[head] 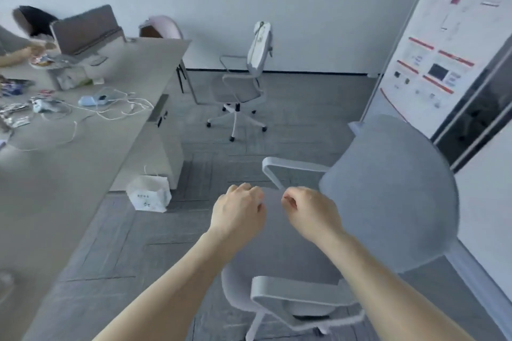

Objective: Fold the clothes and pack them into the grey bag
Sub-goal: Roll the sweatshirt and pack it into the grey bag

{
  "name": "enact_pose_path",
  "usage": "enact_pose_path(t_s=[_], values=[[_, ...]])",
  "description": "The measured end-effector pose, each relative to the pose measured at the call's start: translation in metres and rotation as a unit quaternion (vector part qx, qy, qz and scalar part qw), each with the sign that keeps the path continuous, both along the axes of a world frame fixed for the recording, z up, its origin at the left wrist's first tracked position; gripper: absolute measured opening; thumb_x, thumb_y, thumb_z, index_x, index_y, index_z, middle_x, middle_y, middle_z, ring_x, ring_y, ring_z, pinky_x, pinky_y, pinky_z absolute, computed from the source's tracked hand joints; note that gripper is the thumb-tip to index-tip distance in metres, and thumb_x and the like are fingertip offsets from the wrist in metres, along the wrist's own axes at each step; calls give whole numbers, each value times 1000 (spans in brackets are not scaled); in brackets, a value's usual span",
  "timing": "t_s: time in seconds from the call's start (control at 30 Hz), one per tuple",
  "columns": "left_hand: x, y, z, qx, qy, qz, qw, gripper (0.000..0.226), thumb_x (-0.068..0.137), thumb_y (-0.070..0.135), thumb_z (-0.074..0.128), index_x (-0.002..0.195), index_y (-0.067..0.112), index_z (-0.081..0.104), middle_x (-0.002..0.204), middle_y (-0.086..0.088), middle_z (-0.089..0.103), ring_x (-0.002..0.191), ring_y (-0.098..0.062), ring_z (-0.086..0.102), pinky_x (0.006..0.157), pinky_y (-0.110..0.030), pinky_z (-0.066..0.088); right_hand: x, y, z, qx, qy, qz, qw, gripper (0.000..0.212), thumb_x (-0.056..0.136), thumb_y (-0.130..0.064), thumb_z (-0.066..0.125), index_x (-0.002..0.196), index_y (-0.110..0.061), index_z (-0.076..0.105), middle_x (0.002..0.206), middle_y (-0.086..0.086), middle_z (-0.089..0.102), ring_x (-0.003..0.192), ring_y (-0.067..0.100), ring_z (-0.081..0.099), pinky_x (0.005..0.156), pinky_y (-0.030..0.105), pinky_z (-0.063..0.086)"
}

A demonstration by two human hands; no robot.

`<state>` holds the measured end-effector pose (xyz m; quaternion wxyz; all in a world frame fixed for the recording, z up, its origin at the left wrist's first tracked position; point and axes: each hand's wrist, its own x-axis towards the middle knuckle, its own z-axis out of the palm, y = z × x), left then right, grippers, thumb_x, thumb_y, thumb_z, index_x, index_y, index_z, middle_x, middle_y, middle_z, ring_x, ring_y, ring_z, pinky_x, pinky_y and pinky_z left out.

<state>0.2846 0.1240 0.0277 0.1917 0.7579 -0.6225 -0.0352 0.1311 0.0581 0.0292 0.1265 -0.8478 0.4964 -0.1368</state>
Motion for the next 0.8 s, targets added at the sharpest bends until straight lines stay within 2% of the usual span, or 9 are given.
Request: enact_pose_path(t_s=[0.07,0.13,0.2,0.33,0.47,0.63,0.7,0.8], values=[[-55,-20,9,1,-7,-30,1000,14,92,25,43,85,18,52,95,3,57,95,-22,51,65,-31,36,-50,-11,16,-31,-7,-10,999,15,93,-30,46,87,-25,58,89,-7,62,84,22,59,66,32,44],[-103,-38,19,-6,6,-61,998,15,92,24,42,87,19,55,95,3,58,94,-23,52,65,-31,41,-95,-21,35,-69,-19,-23,997,14,93,-29,48,88,-24,60,89,-7,63,83,20,58,66,31,45],[-145,-56,28,-7,23,-92,995,18,92,25,41,93,20,59,96,4,58,97,-23,52,68,-32,45,-137,-30,55,-101,-43,-41,993,14,93,-27,50,87,-23,61,88,-8,64,81,18,57,63,30,44],[-208,-88,45,2,44,-132,990,26,95,30,43,113,25,60,111,7,58,110,-18,49,74,-30,39,-210,-55,80,-136,-59,-77,986,12,94,-26,50,88,-24,61,85,-9,63,75,15,56,60,31,46],[-246,-118,49,-1,59,-154,986,28,96,33,44,119,26,58,114,8,58,113,-16,49,80,-30,43,-265,-85,80,-122,-43,-115,985,13,96,-25,50,93,-26,62,91,-10,65,75,14,58,65,33,52],[-283,-162,45,0,69,-174,982,30,97,36,44,121,27,57,115,8,59,110,-16,51,81,-33,47,-311,-119,69,-90,-23,-135,986,22,99,-22,45,111,-26,63,112,-11,65,93,14,61,76,40,55],[-295,-180,44,3,67,-177,982,30,97,37,44,122,26,57,116,8,59,110,-16,51,80,-33,48,-326,-134,61,-80,-14,-139,987,26,100,-21,44,118,-27,61,119,-10,63,100,13,61,78,40,54],[-310,-204,45,6,64,-159,985,30,97,39,44,121,27,57,115,8,59,109,-16,51,80,-34,49,-345,-157,52,-62,-14,-131,989,28,99,-20,46,123,-26,58,122,-9,61,99,11,59,77,36,52]])
